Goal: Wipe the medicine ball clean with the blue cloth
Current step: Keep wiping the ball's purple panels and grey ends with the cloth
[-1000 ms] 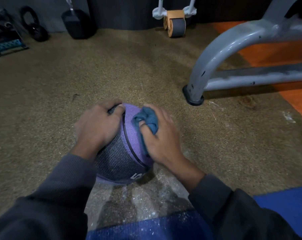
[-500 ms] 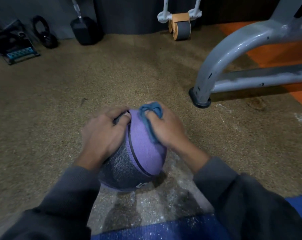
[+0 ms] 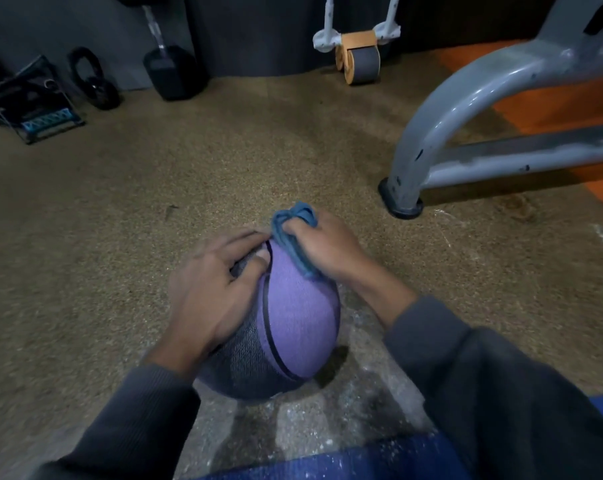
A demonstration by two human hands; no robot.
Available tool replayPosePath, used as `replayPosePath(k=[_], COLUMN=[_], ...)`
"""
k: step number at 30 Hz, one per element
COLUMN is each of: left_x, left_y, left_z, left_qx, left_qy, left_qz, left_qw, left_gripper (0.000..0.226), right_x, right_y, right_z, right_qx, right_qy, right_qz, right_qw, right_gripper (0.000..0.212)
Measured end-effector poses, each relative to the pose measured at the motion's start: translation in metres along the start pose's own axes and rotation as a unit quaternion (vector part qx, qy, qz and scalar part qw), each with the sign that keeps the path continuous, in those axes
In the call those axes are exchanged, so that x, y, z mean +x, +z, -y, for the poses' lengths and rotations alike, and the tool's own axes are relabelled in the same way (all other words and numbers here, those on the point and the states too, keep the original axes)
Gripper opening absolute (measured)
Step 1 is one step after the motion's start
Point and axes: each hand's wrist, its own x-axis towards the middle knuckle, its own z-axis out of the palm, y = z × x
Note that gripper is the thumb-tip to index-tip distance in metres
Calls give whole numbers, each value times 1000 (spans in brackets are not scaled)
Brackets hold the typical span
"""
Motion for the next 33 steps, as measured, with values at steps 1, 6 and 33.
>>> replayPosePath(k=[1, 6, 33], left_x=[-3, -12, 5], left_y=[-1, -5, -16], left_z=[2, 1, -15], left_qx=[-10, 57, 59], left_qy=[11, -7, -100], left_qz=[2, 5, 77], left_qw=[1000, 998, 990], left_gripper=[47, 69, 41], right_x=[8, -3, -8], right_y=[-1, -1, 9], right_z=[-11, -35, -56], right_qx=[34, 45, 160], right_qy=[48, 172, 200], right_qz=[19, 32, 43], right_qw=[998, 984, 966], right_gripper=[20, 31, 24])
